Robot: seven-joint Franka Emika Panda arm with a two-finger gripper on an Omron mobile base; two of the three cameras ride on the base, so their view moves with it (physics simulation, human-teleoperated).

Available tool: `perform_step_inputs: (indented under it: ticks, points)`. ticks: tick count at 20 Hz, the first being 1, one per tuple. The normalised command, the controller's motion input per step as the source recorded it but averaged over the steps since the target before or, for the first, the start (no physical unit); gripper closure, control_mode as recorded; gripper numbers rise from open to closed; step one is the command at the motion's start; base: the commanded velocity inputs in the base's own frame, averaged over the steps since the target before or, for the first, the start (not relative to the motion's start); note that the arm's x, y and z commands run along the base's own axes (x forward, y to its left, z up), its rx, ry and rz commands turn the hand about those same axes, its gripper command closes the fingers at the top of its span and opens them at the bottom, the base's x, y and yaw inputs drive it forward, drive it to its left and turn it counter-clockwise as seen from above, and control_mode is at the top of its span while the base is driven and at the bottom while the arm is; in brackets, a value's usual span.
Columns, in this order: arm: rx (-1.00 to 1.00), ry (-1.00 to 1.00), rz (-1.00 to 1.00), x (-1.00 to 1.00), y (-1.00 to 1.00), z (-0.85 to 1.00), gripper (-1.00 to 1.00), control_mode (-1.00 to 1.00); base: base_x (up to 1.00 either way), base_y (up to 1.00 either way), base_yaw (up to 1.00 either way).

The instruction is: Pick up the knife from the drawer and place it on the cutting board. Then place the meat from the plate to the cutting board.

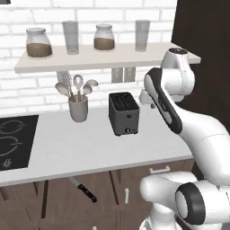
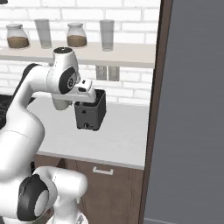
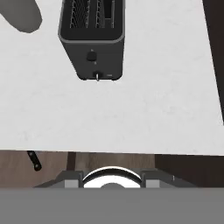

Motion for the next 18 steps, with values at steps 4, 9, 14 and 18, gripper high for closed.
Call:
perform_step_inputs:
  ticks: [4,9,14,18]
  points:
    - [-0.30,0.00,0.10,-0.51,0.34,-0.26,-1.00,-1.00,0.00,0.00,0.00]
    - [-0.22,-0.10,0.02,-0.95,0.37,-0.67,-1.00,-1.00,0.00,0.00,0.00]
    - [-0.05,-0.01,0.02,-0.31,0.01,-0.30,-1.00,-1.00,0.00,0.00,0.00]
    - [-0.01,0.00,0.03,-0.13,0.00,-0.04,-1.00,-1.00,0.00,0.00,0.00]
